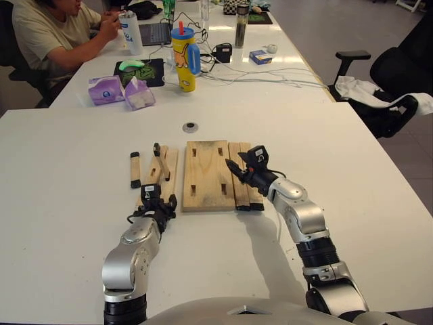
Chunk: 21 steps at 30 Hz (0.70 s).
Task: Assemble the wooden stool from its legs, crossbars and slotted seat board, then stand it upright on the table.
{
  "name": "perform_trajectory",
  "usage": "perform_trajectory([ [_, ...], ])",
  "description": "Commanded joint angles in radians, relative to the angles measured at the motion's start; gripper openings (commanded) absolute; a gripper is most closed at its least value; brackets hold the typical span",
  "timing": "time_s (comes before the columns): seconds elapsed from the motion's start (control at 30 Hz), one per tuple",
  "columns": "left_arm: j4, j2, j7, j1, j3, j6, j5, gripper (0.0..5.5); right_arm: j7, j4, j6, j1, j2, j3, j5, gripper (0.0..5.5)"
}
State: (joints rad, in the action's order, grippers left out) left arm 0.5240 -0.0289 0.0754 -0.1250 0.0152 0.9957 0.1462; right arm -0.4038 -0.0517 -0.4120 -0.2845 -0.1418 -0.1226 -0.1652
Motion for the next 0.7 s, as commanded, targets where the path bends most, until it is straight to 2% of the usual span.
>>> perform_trajectory([
  [0.03, -0.045, 0.033, -0.011, 0.009, -0.036, 0.045, -0.02, 2.69, 0.008, -0.004, -0.006, -0.015, 0.007, 0.001, 0.003, 2.53],
  [0.13, -0.097, 0.062, -0.022, 0.035, -0.033, 0.043, -0.029, 2.69, 0.011, -0.007, -0.003, -0.018, 0.011, 0.0, 0.004, 2.53],
  [0.3, -0.144, 0.103, -0.067, 0.058, -0.026, 0.016, -0.023, 2.08, 0.03, -0.009, -0.006, -0.028, 0.021, 0.019, -0.004, 2.53],
  [0.4, -0.183, 0.16, -0.118, 0.085, -0.062, -0.032, -0.038, 2.08, 0.075, -0.03, 0.01, -0.053, 0.029, 0.036, 0.018, 2.53],
  [0.47, -0.207, 0.167, -0.127, 0.101, -0.048, -0.059, -0.037, 2.08, 0.13, -0.051, 0.048, -0.07, 0.039, 0.053, 0.044, 2.53],
  [0.6, -0.245, 0.187, -0.178, 0.162, -0.018, -0.131, -0.011, 2.08, 0.125, -0.064, 0.058, -0.084, 0.042, 0.097, 0.005, 2.53],
  [0.7, -0.262, 0.243, -0.258, 0.256, 0.041, -0.19, 0.032, 2.08, 0.063, -0.057, 0.046, -0.097, 0.035, 0.134, -0.065, 2.93],
])
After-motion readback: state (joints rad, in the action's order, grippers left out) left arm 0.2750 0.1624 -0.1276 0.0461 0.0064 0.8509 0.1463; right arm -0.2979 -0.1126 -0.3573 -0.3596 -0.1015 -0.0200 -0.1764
